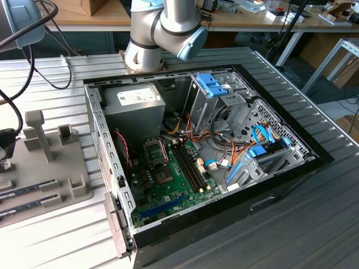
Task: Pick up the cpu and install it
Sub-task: 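Pick up the cpu and move it towards the insertion slot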
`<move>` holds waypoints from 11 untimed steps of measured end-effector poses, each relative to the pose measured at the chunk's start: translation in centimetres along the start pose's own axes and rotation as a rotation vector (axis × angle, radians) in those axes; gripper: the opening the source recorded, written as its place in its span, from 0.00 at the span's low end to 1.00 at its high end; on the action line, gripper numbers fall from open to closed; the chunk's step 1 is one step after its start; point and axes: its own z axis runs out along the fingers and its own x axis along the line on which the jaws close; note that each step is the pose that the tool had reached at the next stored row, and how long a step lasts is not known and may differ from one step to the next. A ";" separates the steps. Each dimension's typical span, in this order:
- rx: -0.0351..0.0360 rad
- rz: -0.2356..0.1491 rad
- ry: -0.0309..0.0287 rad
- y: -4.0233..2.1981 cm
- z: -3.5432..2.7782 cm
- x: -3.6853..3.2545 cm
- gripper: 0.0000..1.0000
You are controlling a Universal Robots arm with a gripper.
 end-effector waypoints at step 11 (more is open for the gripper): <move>-0.0001 0.000 -0.0001 0.03 -0.90 0.03 0.47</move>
